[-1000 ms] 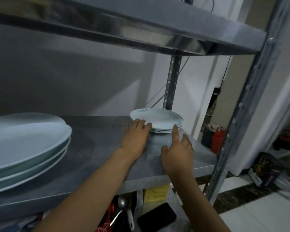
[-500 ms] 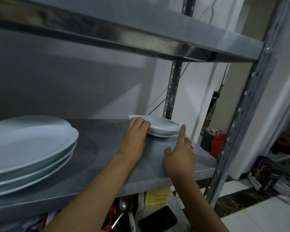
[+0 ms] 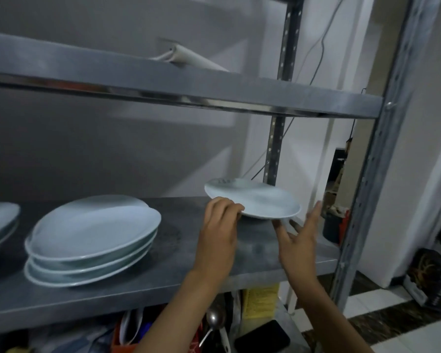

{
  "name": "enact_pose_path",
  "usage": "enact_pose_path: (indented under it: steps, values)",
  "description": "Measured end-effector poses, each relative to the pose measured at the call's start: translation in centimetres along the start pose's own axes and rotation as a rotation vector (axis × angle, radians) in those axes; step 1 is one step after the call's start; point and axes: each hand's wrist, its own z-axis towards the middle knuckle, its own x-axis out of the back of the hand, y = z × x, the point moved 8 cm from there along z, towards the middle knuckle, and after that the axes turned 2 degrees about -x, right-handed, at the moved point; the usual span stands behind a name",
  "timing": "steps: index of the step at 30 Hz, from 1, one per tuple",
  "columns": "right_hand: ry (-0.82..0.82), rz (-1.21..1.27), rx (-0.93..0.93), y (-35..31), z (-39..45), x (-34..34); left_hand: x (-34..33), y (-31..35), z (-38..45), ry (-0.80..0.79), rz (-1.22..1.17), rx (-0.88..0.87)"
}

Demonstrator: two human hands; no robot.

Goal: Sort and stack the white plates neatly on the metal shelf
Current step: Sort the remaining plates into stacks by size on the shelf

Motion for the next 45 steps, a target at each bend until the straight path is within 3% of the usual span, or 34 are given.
enact_pose_path:
  steps: [9,13,21,28,34,45]
  values:
    - [-0.179,0.131,0.241,-9.2,-4.0,-2.3,9.5,3.3,1.7,0.148,0.046,-0.12]
    - [-0.374,0.327,0.224,-12.8,-6.8,-5.9,15.2,2.3,1.2,0.223,0.091,-0.047]
    - [-0.524,0.494,0.204,-16.7,-12.7,-16.0,26.4,-1.6,-0.7,0.208,0.27,0.075]
    - [-0.639,0.293,0.349,-21.1,-19.0,-25.9,38.3,-6.4,-4.1,0.34,0.385,0.294]
    - [-0.781,-0.02,0.368,-22.1,-22.1,-32.6,43.4,-9.9,-7.3,0.478,0.328,0.47]
    - [-0.833,-0.243,0.439,-20.9,-24.1,-36.8,42.2,-12.9,-8.4,0.289,0.429,0.501]
